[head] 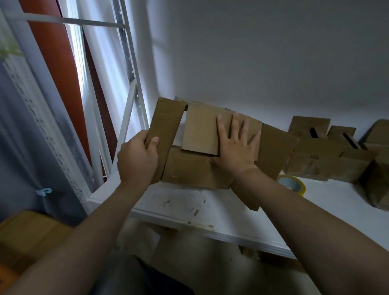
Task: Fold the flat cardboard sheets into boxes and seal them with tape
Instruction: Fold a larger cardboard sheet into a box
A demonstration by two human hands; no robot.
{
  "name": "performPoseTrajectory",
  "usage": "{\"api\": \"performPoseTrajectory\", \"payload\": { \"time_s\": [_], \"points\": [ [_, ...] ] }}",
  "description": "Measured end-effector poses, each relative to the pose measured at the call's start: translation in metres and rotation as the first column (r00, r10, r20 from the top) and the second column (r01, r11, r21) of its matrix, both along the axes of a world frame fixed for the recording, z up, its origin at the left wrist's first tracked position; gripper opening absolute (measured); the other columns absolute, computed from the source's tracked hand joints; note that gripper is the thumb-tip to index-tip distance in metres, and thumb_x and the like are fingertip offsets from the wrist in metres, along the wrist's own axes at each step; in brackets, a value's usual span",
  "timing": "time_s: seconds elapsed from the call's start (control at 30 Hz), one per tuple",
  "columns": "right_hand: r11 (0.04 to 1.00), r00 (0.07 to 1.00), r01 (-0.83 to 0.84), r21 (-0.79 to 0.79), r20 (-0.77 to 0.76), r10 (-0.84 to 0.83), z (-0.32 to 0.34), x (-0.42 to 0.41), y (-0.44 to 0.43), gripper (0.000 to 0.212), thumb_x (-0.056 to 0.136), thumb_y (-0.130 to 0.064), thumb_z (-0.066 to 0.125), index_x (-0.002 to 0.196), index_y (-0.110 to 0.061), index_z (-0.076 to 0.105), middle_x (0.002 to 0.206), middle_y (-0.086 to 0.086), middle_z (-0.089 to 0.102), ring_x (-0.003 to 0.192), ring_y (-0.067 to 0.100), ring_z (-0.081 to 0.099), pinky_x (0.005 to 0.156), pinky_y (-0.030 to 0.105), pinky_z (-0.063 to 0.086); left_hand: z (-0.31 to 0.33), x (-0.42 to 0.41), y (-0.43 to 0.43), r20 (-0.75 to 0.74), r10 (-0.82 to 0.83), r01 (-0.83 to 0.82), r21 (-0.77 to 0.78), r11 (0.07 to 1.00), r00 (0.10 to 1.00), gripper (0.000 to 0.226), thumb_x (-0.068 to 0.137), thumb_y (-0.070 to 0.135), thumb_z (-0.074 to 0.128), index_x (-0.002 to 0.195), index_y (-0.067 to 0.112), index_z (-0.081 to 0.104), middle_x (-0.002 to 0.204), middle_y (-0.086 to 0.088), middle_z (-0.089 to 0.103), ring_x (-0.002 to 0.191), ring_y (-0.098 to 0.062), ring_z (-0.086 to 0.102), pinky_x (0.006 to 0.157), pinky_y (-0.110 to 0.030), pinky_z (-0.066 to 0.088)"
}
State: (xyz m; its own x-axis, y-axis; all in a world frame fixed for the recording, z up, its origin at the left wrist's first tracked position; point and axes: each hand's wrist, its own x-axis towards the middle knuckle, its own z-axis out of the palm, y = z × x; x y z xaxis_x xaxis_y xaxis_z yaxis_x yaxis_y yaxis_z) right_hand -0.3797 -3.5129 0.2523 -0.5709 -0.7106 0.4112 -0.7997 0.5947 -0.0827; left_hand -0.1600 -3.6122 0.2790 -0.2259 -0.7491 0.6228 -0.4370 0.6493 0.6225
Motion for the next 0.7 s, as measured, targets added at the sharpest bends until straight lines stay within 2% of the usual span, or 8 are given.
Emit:
{"api": "performPoseTrajectory", "payload": {
  "time_s": [0.17,0.23,0.3,0.37,0.47,0.57,0.7],
  "points": [
    [0.995,0.995,-0.086,0.050,0.061,0.083,-0.027,0.006,-0.014,0.115,0.088,-0.057,0.067,0.155,-0.036,-0.025,0.163,0.012,-0.031,0.150,0.051,-0.013,0.114,0.074,0.018,-0.056,-0.005,0.006,-0.033,0.078,-0.069,0.206,0.976,0.996,0.033,0.104,0.040,0.050,0.102,0.016,0.073,0.088,0.003,0.069,0.080,-0.015,0.064,0.079,-0.033,0.054],
    [0.991,0.988,-0.125,0.058,0.099,0.118,-0.038,0.006,-0.018,0.113,0.089,-0.051,0.068,0.156,-0.037,-0.023,0.162,0.011,-0.033,0.149,0.053,-0.016,0.114,0.072,0.024,-0.075,-0.009,0.011,-0.043,0.078,-0.065,0.252,0.966,0.996,0.030,0.103,0.038,0.054,0.106,0.016,0.075,0.091,0.002,0.072,0.082,-0.013,0.064,0.080,-0.030,0.051],
    [0.986,0.983,-0.151,0.064,0.118,0.143,-0.046,0.006,-0.022,0.113,0.089,-0.049,0.070,0.156,-0.037,-0.020,0.161,0.010,-0.035,0.147,0.053,-0.020,0.115,0.071,0.021,-0.086,-0.015,0.017,-0.035,0.093,-0.080,0.285,0.955,0.995,0.030,0.103,0.036,0.055,0.119,0.016,0.073,0.102,0.000,0.074,0.085,-0.008,0.058,0.080,-0.027,0.043],
    [0.978,0.977,-0.192,0.076,0.105,0.184,-0.053,0.008,-0.025,0.110,0.089,-0.054,0.068,0.157,-0.038,-0.017,0.161,0.009,-0.036,0.147,0.053,-0.021,0.117,0.071,0.017,-0.095,-0.020,0.017,-0.023,0.089,-0.076,0.341,0.937,0.996,0.032,0.104,0.036,0.053,0.126,0.019,0.070,0.111,0.000,0.073,0.092,-0.012,0.060,0.083,-0.030,0.043],
    [0.959,0.963,-0.263,0.106,0.091,0.254,-0.064,0.011,-0.026,0.109,0.084,-0.067,0.064,0.157,-0.042,-0.013,0.161,0.006,-0.036,0.148,0.050,-0.022,0.119,0.068,0.016,-0.110,-0.025,0.013,-0.029,0.069,-0.050,0.427,0.903,0.997,0.034,0.104,0.038,0.050,0.128,0.020,0.067,0.116,-0.002,0.072,0.108,-0.026,0.066,0.093,-0.043,0.049],
    [0.962,0.970,-0.242,0.128,0.058,0.237,-0.073,0.011,-0.030,0.118,0.079,-0.063,0.074,0.157,-0.043,-0.013,0.163,0.006,-0.031,0.150,0.049,-0.016,0.117,0.068,0.023,-0.117,-0.032,0.011,-0.025,0.074,-0.054,0.464,0.884,0.997,0.037,0.105,0.040,0.046,0.131,0.019,0.063,0.123,-0.004,0.069,0.114,-0.029,0.064,0.098,-0.048,0.048],
    [0.973,0.975,-0.217,0.075,-0.021,0.220,-0.076,0.013,-0.045,0.099,0.083,-0.048,0.077,0.157,-0.038,0.012,0.167,0.013,-0.007,0.148,0.051,0.009,0.108,0.062,0.039,-0.120,-0.046,0.008,0.067,0.096,-0.117,0.463,0.879,0.993,0.047,0.106,0.043,0.038,0.148,0.022,0.046,0.135,-0.007,0.052,0.117,-0.029,0.057,0.093,-0.045,0.048]
  ]
}}
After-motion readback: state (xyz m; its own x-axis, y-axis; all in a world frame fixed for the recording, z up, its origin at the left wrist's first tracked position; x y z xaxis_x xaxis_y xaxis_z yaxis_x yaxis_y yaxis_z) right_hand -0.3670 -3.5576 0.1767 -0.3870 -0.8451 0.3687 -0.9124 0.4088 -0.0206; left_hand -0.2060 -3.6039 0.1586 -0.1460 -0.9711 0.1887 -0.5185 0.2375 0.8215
